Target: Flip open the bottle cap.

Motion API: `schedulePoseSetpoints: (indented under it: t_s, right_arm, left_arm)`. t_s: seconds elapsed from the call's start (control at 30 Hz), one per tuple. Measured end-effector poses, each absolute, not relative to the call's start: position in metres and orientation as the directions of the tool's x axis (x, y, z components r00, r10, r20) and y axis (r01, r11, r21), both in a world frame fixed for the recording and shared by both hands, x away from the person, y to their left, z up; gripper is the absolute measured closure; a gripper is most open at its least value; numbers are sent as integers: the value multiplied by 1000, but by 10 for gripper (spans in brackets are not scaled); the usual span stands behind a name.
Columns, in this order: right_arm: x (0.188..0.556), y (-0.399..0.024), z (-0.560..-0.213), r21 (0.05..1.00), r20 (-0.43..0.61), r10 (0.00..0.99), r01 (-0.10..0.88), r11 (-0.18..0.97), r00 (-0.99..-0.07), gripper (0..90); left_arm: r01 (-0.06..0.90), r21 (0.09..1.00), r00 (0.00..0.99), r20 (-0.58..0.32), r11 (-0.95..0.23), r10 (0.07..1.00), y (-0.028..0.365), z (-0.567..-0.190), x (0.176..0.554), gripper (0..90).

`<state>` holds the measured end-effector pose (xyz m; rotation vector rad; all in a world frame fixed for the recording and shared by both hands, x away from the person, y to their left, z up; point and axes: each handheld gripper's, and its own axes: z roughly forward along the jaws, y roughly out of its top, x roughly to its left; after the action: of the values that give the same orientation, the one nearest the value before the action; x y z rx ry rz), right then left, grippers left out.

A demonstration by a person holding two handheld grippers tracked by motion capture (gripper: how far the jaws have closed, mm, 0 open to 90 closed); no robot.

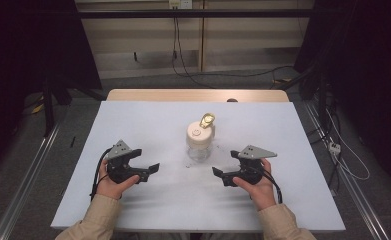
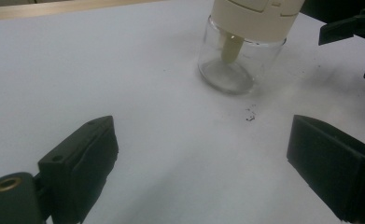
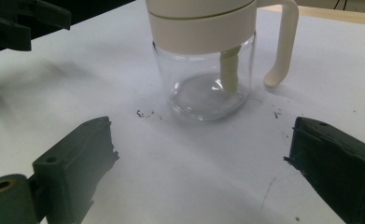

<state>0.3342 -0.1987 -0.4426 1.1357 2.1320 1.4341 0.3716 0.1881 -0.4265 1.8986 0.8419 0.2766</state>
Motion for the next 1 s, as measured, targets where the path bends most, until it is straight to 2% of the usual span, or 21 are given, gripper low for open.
schedulePoseSetpoints:
  t_s: [1.0]
  right_arm:
    - [300, -254, -449, 887, 112, 789, 419, 195, -605, 67]
  left_arm:
    - [432, 867, 701, -150, -248, 697, 228, -429, 359, 83]
